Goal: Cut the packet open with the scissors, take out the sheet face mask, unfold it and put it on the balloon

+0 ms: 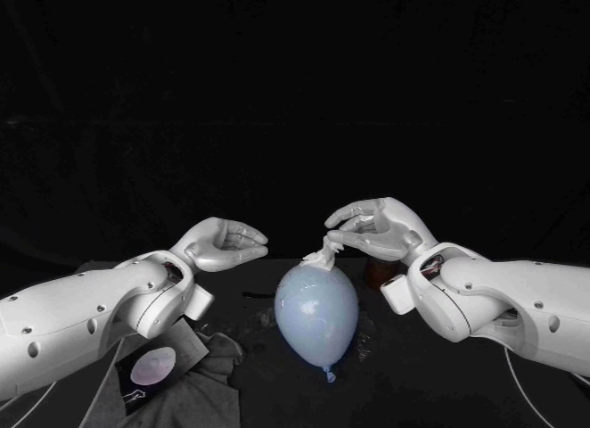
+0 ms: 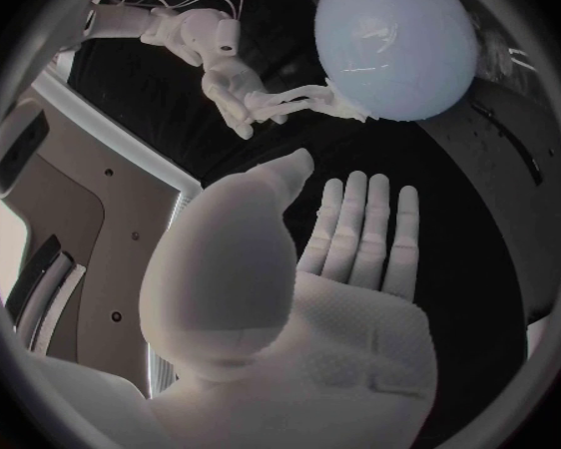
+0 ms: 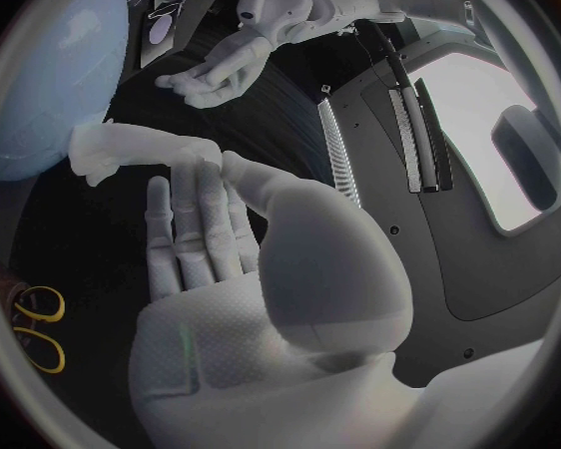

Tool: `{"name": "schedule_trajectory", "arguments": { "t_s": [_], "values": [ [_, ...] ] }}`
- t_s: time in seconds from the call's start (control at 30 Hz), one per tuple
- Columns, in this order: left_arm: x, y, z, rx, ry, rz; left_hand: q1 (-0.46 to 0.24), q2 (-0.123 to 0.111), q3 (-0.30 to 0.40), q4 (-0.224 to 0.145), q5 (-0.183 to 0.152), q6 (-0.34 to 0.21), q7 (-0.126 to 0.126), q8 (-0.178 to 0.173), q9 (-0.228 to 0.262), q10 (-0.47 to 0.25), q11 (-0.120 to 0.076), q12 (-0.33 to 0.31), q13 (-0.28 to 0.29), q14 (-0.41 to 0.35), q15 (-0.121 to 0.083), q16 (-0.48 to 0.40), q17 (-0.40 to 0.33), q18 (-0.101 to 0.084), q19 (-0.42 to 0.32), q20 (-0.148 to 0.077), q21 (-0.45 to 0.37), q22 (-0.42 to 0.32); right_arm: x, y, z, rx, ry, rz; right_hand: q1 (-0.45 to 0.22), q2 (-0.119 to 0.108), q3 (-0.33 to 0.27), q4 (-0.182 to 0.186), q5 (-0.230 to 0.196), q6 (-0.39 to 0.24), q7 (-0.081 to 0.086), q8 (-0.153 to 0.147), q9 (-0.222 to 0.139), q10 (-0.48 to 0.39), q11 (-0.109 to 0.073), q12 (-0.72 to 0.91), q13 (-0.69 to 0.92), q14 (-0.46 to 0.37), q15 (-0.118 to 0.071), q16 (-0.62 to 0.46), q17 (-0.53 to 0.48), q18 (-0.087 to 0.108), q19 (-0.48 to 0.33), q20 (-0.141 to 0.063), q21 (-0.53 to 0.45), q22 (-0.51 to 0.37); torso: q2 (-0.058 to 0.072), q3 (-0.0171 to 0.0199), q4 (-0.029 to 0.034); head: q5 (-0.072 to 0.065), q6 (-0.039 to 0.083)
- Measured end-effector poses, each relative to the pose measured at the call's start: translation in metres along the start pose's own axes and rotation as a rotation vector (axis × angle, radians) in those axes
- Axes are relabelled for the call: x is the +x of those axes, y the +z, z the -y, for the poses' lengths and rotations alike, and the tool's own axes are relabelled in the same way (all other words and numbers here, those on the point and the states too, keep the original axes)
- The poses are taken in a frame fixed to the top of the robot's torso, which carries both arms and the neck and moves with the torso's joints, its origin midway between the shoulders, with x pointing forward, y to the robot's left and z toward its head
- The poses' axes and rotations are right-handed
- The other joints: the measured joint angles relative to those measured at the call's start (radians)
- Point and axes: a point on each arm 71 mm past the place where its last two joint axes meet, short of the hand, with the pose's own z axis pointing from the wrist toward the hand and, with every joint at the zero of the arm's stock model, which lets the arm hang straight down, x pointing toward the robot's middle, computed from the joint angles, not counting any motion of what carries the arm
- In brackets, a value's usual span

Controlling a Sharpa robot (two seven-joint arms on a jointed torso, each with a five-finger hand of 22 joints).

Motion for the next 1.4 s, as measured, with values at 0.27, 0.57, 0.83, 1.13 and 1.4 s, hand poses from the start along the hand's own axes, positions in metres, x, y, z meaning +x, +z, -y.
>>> {"name": "schedule_trajectory", "arguments": {
  "t_s": [0.27,0.57,0.83,1.13,1.4],
  "values": [
    [0.016,0.029,0.005,0.068,0.196,-0.007,0.1,0.074,-0.283,0.07,0.0,0.014,-0.009,-0.075,-0.073,-0.001,0.032,-0.098,-0.122,-0.03,0.03,-0.14,-0.138,-0.015,0.075,-0.001,-0.131,-0.12,0.001,0.002,0.0,-0.003,0.0,0.0,0.0,0.0,0.0,0.0,0.0,0.0,0.0,0.0,0.0,0.002,-0.001,0.0,0.0,0.0,0.0,0.0,0.0,0.0,0.0,0.0,0.0,0.0,0.001,0.0003,-0.0012,-0.002,-0.014],
    [0.034,0.054,0.009,0.081,0.341,-0.032,0.141,0.099,-0.416,0.14,0.0,0.037,0.013,-0.091,-0.094,0.007,0.031,-0.118,-0.136,-0.036,0.036,-0.188,-0.189,-0.015,0.11,-0.002,-0.168,-0.161,0.004,0.003,-0.001,-0.005,0.003,-0.004,0.001,0.001,-0.003,-0.003,-0.001,0.0,0.0,0.004,0.0,0.003,0.001,0.004,0.0,-0.001,0.002,0.004,0.001,-0.001,0.0,0.0,0.0,0.003,0.0,0.0015,-0.0019,-0.004,-0.022],
    [0.047,0.067,0.013,0.077,0.392,-0.055,0.14,0.11,-0.444,0.141,0.0,0.052,0.016,-0.091,-0.098,0.021,0.024,-0.118,-0.136,-0.035,0.036,-0.197,-0.201,-0.015,0.118,-0.003,-0.177,-0.172,0.006,0.003,-0.002,-0.006,0.006,-0.006,0.001,0.001,-0.003,-0.003,-0.004,0.0,0.0,0.004,0.0,0.004,0.001,0.004,0.0,-0.001,0.002,0.004,0.001,-0.001,0.0,0.0,0.0,0.003,0.0,0.0015,-0.0024,-0.007,-0.024],
    [0.059,0.076,0.017,0.068,0.408,-0.095,0.118,0.148,-0.459,0.142,0.0,0.068,0.014,-0.091,-0.103,0.03,0.022,-0.122,-0.136,-0.028,0.035,-0.209,-0.211,-0.015,0.128,-0.001,-0.189,-0.183,0.008,0.003,-0.002,-0.007,0.009,-0.01,0.001,0.001,-0.003,-0.003,-0.001,0.001,-0.001,0.004,0.0,0.001,-0.001,0.004,0.0,0.0,0.003,0.004,0.002,0.009,0.0,0.0,0.004,0.004,0.0,0.0015,-0.0021,-0.011,-0.031],
    [0.068,0.08,0.02,0.067,0.405,-0.143,0.116,0.167,-0.459,0.142,0.0,0.084,0.005,-0.091,-0.107,0.034,0.019,-0.122,-0.136,-0.025,0.032,-0.215,-0.218,-0.015,0.133,-0.003,-0.195,-0.19,0.008,0.003,-0.003,-0.007,0.01,-0.01,0.001,0.001,-0.003,-0.003,0.0,0.001,-0.001,0.004,0.0,0.001,-0.001,0.004,0.0,-0.002,0.001,0.004,0.002,0.008,0.0,0.0,0.004,0.006,0.0,0.0016,-0.0019,-0.013,-0.037]
  ]
}}
